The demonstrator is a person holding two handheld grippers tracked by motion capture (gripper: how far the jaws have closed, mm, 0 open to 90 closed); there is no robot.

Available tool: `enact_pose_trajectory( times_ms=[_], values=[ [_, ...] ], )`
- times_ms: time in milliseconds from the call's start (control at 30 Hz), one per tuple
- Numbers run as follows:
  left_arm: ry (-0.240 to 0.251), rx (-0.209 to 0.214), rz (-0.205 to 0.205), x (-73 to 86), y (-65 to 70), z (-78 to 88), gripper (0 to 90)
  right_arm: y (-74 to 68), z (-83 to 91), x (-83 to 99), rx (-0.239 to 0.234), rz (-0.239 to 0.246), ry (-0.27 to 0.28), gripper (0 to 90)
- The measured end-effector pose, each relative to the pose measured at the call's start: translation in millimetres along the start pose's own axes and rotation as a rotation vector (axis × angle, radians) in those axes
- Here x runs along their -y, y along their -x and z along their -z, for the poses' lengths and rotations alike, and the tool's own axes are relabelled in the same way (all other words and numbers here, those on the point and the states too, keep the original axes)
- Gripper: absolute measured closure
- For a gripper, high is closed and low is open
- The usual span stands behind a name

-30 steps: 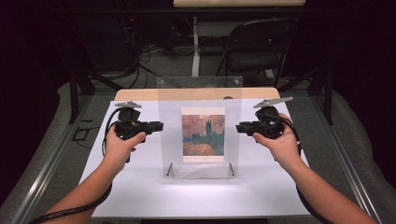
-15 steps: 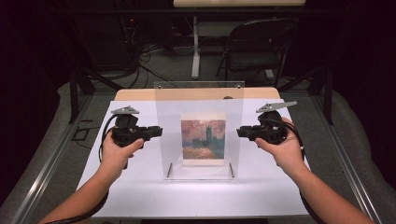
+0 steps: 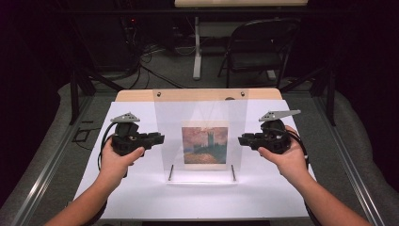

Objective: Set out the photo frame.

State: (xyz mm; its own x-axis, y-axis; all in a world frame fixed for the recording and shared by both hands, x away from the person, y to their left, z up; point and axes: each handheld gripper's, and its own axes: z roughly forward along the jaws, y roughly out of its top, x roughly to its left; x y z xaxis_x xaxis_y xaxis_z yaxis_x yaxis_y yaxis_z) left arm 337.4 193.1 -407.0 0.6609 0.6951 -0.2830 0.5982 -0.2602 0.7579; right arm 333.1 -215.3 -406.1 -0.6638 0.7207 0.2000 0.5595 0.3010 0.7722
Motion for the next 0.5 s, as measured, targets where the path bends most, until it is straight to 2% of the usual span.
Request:
enact_pose_trajectory(
  times_ms=[233, 367, 500],
  values=[
    [-0.007, 0.002, -0.019, 4.0, 5.9, 2.1, 70.2, -5.1, 2.2, 3.9, -0.008, 0.003, -0.004, 71.4],
    [-0.014, 0.014, -0.026, 7.0, 10.4, 1.2, 67.1, -8.4, 1.7, 7.8, -0.028, 0.003, -0.003, 69.5],
    [-0.023, 0.001, -0.058, 8.4, 14.6, 1.3, 63.3, -13.9, -0.3, 10.8, -0.026, 0.027, -0.009, 67.5]
  ],
)
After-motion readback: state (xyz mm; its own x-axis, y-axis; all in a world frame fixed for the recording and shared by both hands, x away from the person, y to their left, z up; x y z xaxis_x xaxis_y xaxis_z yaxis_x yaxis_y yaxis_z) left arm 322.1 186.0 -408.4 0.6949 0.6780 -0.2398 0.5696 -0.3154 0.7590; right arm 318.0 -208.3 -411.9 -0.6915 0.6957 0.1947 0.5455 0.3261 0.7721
